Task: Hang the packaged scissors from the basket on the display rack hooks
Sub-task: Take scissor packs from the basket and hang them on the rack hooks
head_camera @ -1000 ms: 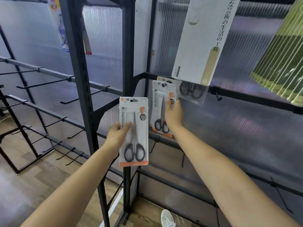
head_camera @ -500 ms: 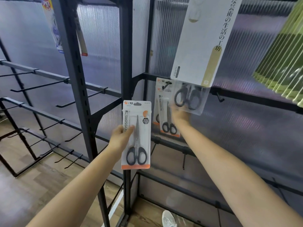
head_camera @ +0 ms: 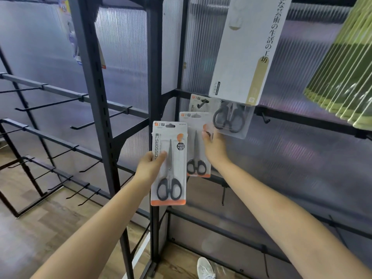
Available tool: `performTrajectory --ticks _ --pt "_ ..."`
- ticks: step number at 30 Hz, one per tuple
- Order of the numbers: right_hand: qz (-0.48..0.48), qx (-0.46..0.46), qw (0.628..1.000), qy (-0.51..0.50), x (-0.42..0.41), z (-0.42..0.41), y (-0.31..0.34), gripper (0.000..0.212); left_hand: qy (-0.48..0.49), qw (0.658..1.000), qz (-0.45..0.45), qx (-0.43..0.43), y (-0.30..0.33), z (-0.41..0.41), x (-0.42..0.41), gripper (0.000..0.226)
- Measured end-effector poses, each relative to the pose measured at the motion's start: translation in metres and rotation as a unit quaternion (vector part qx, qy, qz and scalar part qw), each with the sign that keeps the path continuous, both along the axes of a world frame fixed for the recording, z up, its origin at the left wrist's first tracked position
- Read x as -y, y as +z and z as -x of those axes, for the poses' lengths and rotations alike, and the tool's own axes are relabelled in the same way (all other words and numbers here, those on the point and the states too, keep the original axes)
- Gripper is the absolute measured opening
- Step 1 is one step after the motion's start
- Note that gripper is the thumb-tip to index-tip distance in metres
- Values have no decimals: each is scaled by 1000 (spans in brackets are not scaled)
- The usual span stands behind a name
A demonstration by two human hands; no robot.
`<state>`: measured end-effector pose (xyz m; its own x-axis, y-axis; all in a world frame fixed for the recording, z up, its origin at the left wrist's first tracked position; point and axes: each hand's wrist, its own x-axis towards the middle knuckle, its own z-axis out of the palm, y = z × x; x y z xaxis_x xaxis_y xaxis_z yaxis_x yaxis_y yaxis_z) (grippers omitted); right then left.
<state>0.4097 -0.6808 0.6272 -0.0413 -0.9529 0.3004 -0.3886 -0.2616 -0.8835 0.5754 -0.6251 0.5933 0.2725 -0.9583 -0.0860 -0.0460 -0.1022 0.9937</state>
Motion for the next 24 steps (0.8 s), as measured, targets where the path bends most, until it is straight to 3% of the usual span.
performTrajectory --ticks 3,7,10,13,21,24 --pt "51 -41 998 -3 -8 -5 -1 33 13 1000 8 3 -1 -3 -1 21" --pt "89 -45 995 -16 -8 -11 1 12 24 999 23 -28 2 -5 -4 17" --pt "100 -8 994 -29 -9 -17 5 23 32 997 33 -54 4 -8 -5 13" --pt "104 13 994 -39 -5 -23 3 16 39 997 38 -50 4 -10 -7 14" --pt "159 93 981 -62 -3 -31 -2 32 38 998 38 -42 1 -15 -8 16" --pt "159 112 978 -73 0 -32 -2 28 37 998 33 -45 0 -16 -7 18"
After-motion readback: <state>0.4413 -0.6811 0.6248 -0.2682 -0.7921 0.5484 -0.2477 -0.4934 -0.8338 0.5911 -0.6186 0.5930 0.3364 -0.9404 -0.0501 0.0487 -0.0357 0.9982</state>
